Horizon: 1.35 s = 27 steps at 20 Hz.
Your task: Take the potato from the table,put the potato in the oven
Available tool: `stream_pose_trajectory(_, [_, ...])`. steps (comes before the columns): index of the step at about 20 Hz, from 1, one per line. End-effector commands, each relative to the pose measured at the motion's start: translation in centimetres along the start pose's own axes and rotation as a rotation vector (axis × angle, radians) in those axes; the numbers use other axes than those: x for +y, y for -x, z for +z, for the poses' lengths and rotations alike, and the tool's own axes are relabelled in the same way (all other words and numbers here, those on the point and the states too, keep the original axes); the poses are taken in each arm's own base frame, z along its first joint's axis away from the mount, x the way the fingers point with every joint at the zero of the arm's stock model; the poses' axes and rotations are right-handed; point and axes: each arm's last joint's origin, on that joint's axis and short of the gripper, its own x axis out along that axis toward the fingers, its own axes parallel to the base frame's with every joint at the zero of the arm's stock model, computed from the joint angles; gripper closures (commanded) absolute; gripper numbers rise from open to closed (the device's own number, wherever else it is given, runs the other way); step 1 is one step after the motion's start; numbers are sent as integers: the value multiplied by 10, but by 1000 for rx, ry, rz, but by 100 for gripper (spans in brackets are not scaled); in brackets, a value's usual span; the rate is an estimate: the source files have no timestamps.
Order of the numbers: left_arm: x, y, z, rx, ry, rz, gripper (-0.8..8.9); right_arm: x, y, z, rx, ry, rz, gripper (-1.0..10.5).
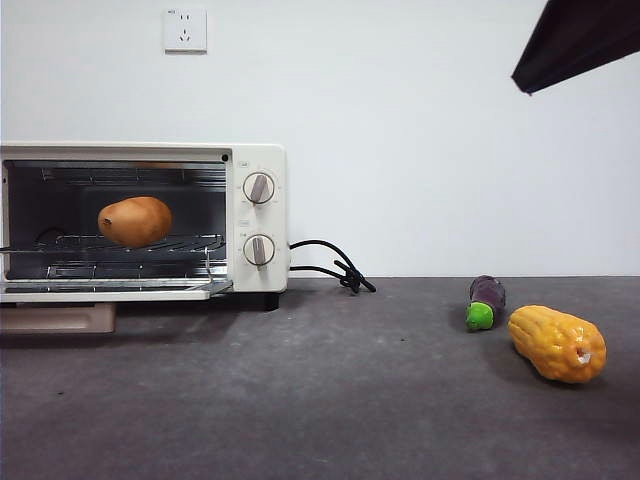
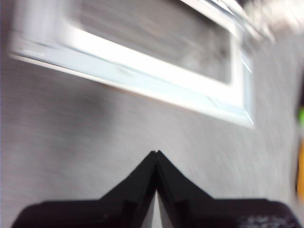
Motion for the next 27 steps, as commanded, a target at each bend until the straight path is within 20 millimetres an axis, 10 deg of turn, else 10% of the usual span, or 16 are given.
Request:
stream_pose_trajectory(1, [18,-8,5,-1,102,12,822,-2,1,-1,-13,-25,-1,949])
stream_pose_trajectory(14, [91,-63,25,47,343,-38,822,-3,2,-1,-32,-26,-43,949])
stream_pose_trajectory(27, [97,-72,41,-11,376,-180,822,-3,1,-1,-36,-75,-50,949])
